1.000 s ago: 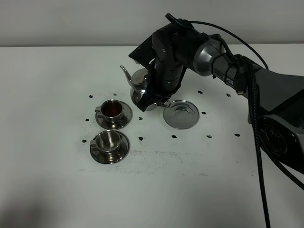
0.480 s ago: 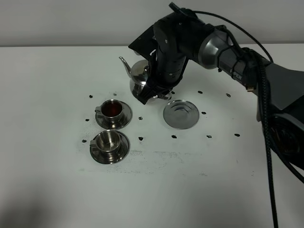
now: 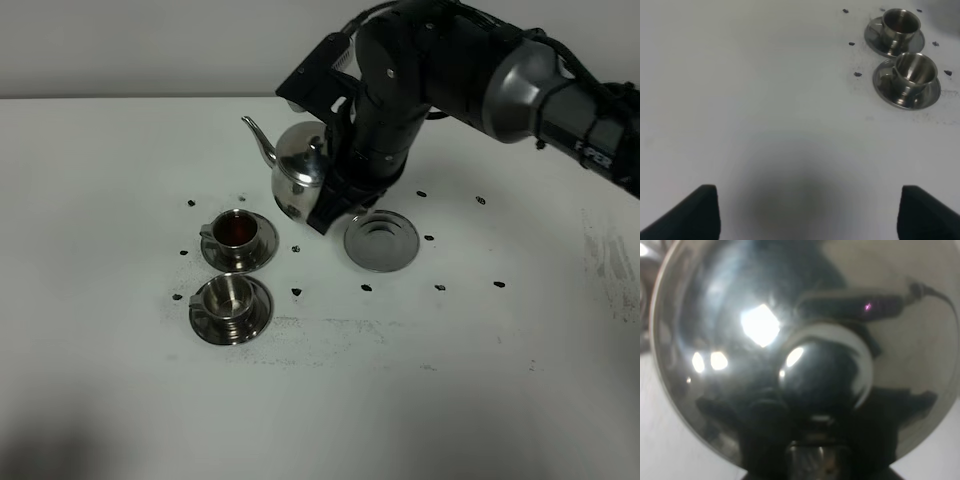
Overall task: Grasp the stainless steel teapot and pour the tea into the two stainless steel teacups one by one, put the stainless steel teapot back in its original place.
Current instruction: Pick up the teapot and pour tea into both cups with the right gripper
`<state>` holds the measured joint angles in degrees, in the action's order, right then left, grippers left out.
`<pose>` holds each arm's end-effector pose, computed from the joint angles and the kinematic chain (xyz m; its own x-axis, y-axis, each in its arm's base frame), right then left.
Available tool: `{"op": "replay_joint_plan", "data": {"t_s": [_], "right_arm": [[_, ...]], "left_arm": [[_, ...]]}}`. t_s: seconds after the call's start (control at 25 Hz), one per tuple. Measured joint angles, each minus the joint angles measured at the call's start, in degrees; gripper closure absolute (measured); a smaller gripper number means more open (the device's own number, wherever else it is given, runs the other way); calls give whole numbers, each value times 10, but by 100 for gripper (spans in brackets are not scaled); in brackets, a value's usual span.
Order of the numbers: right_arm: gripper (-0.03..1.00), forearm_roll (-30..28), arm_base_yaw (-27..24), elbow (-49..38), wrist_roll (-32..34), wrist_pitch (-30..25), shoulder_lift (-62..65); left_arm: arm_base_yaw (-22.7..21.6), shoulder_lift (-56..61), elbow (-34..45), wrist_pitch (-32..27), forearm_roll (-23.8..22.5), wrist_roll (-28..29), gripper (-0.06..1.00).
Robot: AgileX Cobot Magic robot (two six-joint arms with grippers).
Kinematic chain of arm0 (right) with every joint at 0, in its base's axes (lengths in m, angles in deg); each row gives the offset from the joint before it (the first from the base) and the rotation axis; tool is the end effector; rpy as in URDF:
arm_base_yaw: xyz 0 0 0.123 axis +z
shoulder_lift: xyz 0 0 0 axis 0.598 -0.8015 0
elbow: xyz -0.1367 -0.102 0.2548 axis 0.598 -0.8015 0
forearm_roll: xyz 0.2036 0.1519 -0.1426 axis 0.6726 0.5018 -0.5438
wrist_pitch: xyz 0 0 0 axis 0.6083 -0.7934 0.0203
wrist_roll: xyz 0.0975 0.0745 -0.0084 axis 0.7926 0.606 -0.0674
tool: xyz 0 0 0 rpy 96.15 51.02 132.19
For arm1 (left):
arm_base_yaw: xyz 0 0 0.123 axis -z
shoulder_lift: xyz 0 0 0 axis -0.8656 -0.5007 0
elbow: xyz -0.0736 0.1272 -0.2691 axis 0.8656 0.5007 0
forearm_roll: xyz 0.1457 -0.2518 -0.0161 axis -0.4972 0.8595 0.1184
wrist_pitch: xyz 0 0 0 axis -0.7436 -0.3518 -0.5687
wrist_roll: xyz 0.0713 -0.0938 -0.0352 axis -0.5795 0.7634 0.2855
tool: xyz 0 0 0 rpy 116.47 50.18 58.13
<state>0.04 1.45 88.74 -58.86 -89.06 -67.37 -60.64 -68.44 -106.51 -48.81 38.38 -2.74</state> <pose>0.3922 0.3051 0.2216 -0.4976 -0.8168 -0.2919 -0.8271 0.5482 -0.1241 0.0415 -0.0059 0.2669 -0.4918 0.0185 -0.8705 0.0457 0.9989 -0.0045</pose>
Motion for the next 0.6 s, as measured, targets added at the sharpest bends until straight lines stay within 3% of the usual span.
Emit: {"op": "replay_joint_plan", "data": {"t_s": [0.24, 0.6], "right_arm": [[79, -23, 26, -120, -100, 32, 67], [79, -63, 67, -127, -346, 38, 63]], "left_arm": [[0, 0, 0, 0, 0, 0, 25], [0, 0, 0, 0, 0, 0, 25]]}}
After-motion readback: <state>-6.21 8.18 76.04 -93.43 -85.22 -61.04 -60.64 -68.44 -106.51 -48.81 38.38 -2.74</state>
